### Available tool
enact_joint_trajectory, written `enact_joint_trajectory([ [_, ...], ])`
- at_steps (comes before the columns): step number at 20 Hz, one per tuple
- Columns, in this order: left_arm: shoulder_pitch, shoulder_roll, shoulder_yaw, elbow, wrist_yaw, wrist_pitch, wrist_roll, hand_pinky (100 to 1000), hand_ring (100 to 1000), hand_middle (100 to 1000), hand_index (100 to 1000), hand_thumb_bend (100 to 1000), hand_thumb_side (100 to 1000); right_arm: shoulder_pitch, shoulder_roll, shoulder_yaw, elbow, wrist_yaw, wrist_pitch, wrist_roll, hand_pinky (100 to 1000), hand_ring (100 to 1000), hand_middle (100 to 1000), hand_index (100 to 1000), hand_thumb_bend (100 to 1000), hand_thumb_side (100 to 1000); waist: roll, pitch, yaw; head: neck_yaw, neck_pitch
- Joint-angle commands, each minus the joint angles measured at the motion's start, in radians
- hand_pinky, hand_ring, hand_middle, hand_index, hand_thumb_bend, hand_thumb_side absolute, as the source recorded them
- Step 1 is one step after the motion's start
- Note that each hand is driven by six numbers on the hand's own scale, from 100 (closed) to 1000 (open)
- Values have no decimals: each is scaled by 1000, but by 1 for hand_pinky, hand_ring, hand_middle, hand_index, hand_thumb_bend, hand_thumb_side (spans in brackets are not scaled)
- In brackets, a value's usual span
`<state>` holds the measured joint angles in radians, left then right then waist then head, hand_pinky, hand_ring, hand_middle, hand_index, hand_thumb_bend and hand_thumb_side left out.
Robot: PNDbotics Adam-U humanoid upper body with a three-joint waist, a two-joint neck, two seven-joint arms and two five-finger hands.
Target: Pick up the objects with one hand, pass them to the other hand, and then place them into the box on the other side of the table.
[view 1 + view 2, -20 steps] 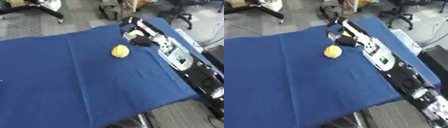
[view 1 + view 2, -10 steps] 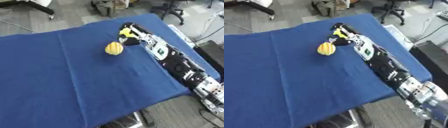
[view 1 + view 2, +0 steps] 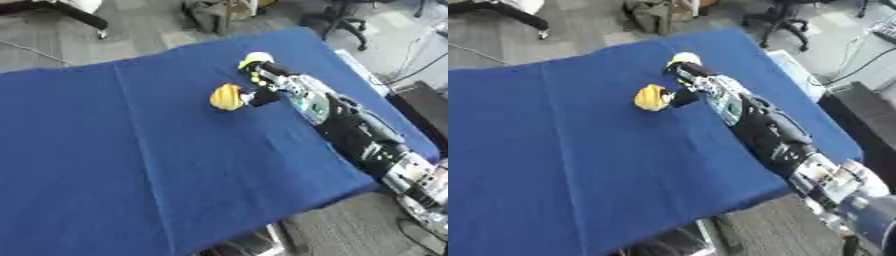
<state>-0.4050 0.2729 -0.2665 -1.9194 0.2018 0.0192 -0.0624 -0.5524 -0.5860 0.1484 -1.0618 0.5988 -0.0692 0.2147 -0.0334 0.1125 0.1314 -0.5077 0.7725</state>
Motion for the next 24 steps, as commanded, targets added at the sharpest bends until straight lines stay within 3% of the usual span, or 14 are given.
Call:
enact_joint_trajectory([
  [1, -10, 4, -1, -9, -2, -2, -4, 925, 596, 582, 796, 159, 909, -21, -14, -11, 8, 22, -5, 12, 831, 967, 908, 897, 100, 384, -2, -9, 3, -9, -3],
  [9, -11, 1, -3, -7, -1, -1, -6, 925, 595, 581, 798, 159, 910, -23, -3, -2, 29, 64, -15, 40, 833, 956, 888, 918, 100, 343, -5, -8, 12, -18, -3],
  [15, -12, 2, -4, -5, -5, -1, -7, 926, 595, 581, 799, 158, 912, -20, 10, -7, 56, 94, -18, 32, 814, 912, 799, 873, 100, 190, -7, -5, 18, -25, -3],
  [17, -12, 1, -5, -5, -6, 0, -7, 926, 595, 580, 799, 157, 912, -20, 15, -11, 60, 99, -19, 10, 797, 884, 720, 787, 100, 113, -7, -3, 19, -27, -3],
  [18, -13, 1, -6, -5, -6, 0, -7, 926, 595, 580, 799, 157, 912, -19, 17, -13, 62, 101, -19, -5, 797, 884, 720, 787, 100, 113, -7, -3, 20, -27, -3],
  [19, -13, 1, -5, -4, -7, 0, -7, 926, 594, 580, 799, 158, 912, -19, 19, -16, 63, 103, -19, -25, 773, 848, 600, 652, 100, 100, -7, -3, 20, -28, -3],
  [20, -13, 0, -5, -4, -7, 0, -7, 926, 594, 580, 799, 158, 912, -18, 21, -18, 63, 108, -17, -53, 758, 829, 548, 572, 100, 100, -7, -2, 20, -28, -3],
  [21, -13, 0, -5, -4, -7, 0, -6, 926, 594, 580, 799, 158, 912, -17, 23, -21, 61, 114, -16, -84, 726, 792, 462, 432, 100, 100, -7, -2, 20, -28, -3],
  [24, -11, -2, -5, -1, -7, 0, -5, 926, 594, 579, 799, 159, 914, -8, 31, -26, 50, 125, -14, -185, 686, 744, 363, 286, 100, 100, -6, -2, 18, -24, -3],
])
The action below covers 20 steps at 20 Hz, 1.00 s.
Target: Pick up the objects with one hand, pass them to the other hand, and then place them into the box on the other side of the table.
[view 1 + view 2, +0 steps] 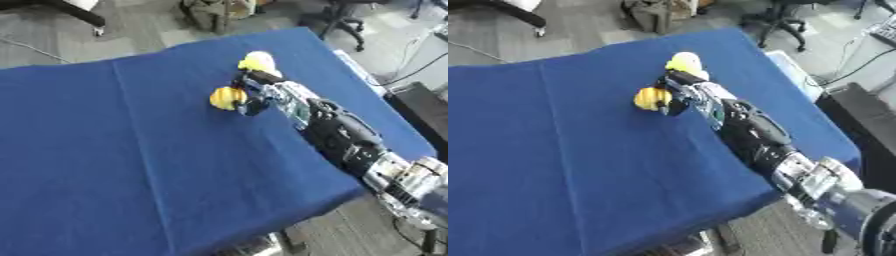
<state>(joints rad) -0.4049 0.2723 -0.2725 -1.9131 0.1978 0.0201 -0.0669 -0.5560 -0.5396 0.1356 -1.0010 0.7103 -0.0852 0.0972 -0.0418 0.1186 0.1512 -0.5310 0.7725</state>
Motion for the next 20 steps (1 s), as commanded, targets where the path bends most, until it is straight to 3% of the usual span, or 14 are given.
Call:
enact_joint_trajectory([
  [1, -10, -1, 1, -7, -3, -1, 1, 926, 594, 579, 799, 159, 913, -1, -13, -16, -20, 11, 2, -100, 670, 725, 325, 228, 100, 100, 2, -9, -2, 1, -3],
  [4, -6, -2, 5, -3, -4, -1, 5, 927, 593, 578, 798, 160, 915, 17, -14, -24, -98, -32, 5, -188, 649, 705, 292, 187, 100, 100, 4, -10, -8, 13, -3],
  [8, 6, -3, 11, 9, -7, -3, 13, 928, 592, 576, 796, 162, 919, 60, -19, -14, -295, -95, 12, -243, 641, 696, 287, 180, 100, 100, 7, -16, -22, 36, -3],
  [13, 23, -9, 13, 30, -11, 0, 18, 923, 591, 576, 796, 167, 932, 135, 10, 7, -587, -117, 24, -248, 640, 690, 284, 181, 100, 100, 14, -27, -43, 80, -3],
  [20, 37, -15, 7, 67, -38, 5, 6, 924, 591, 575, 796, 163, 949, 214, 79, 71, -949, -148, 3, -185, 642, 678, 284, 188, 100, 100, 22, -37, -67, 204, -3],
])
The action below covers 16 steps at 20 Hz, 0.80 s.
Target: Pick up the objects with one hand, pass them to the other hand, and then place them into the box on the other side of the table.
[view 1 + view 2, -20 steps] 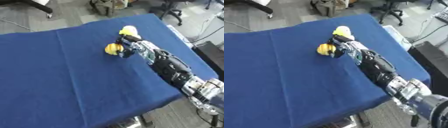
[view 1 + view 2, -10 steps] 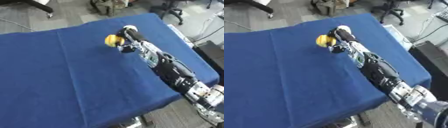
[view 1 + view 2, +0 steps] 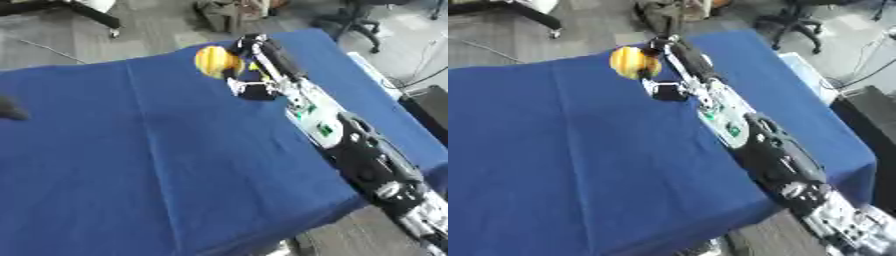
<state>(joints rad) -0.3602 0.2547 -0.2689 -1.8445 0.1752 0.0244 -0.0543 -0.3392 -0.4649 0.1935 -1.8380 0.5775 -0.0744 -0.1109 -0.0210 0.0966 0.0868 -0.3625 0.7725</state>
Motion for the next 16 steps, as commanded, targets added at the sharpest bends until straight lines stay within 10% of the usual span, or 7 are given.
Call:
enact_joint_trajectory([
  [1, -8, 3, 0, 1, -23, 1, -12, 924, 591, 574, 796, 162, 947, 2, 16, 24, -138, -22, -16, 33, 641, 678, 284, 189, 100, 100, 2, -17, -4, 52, -3],
  [16, -77, 59, -91, -45, -221, -63, -195, 914, 645, 626, 838, 167, 758, 3, 123, 155, -162, -187, -100, 135, 630, 691, 281, 183, 100, 100, 0, -17, -9, 240, -3],
])
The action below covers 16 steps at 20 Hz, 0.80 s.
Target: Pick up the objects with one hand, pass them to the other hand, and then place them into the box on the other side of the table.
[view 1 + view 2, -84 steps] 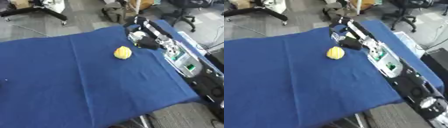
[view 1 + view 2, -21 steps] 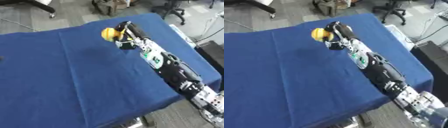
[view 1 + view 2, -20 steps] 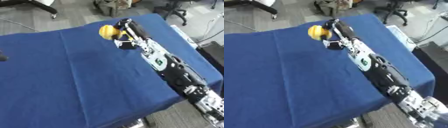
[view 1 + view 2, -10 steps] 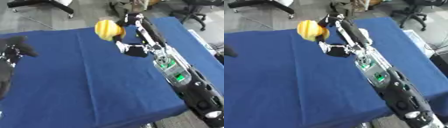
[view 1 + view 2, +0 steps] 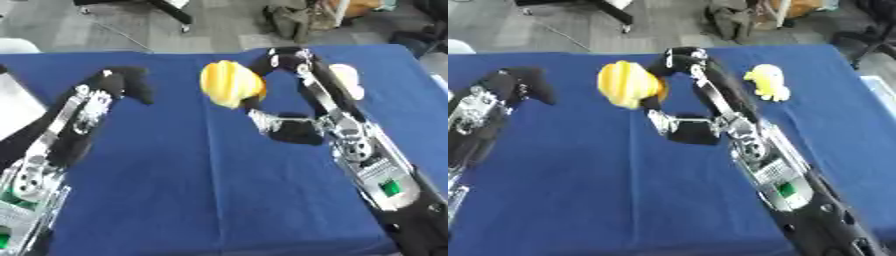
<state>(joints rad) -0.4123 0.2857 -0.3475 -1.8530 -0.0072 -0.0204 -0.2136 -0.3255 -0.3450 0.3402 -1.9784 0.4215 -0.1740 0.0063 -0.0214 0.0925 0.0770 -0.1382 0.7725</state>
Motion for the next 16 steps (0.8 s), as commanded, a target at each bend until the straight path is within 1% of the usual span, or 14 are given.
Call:
enact_joint_trajectory([
  [1, -30, 33, -19, -44, -53, -26, -50, 913, 654, 638, 846, 185, 727, -12, 6, 13, -22, -41, 0, 25, 629, 691, 281, 182, 100, 100, 0, -13, 1, 20, -3],
  [2, -37, 37, -25, -52, -67, -36, -62, 912, 660, 648, 849, 198, 699, -13, 8, 18, -22, -51, 0, 31, 628, 692, 281, 182, 100, 100, -1, -13, 1, 22, -3],
  [5, -52, 43, -43, -69, -102, -57, -86, 920, 680, 663, 854, 217, 668, -17, 8, 33, -22, -79, 0, 53, 626, 691, 281, 180, 100, 100, -2, -14, 1, 25, -3],
  [6, -57, 44, -50, -72, -111, -62, -91, 922, 686, 667, 856, 247, 650, -18, 7, 38, -22, -86, 0, 61, 626, 691, 280, 180, 100, 100, -2, -15, 2, 25, -3],
  [7, -63, 45, -56, -74, -120, -67, -96, 926, 696, 674, 858, 240, 640, -20, 7, 41, -22, -93, -1, 67, 625, 691, 280, 180, 100, 100, -3, -15, 2, 24, -3],
  [9, -72, 46, -69, -82, -138, -78, -104, 927, 707, 683, 859, 256, 619, -22, 9, 48, -22, -106, 0, 76, 624, 691, 280, 180, 100, 100, -3, -16, 1, 23, -3],
  [11, -79, 45, -78, -90, -158, -90, -108, 927, 718, 693, 860, 276, 588, -24, 10, 53, -22, -118, 2, 83, 622, 691, 280, 180, 100, 100, -4, -17, 1, 19, -3],
  [13, -83, 44, -87, -97, -175, -98, -110, 929, 727, 703, 862, 288, 561, -24, 11, 56, -22, -127, 5, 87, 599, 688, 279, 179, 100, 100, -5, -18, 1, 16, -3],
  [16, -84, 45, -94, -103, -195, -105, -97, 927, 732, 714, 863, 304, 533, -21, 10, 57, -22, -136, 12, 88, 591, 687, 279, 179, 100, 100, -6, -18, 0, 13, -3],
])
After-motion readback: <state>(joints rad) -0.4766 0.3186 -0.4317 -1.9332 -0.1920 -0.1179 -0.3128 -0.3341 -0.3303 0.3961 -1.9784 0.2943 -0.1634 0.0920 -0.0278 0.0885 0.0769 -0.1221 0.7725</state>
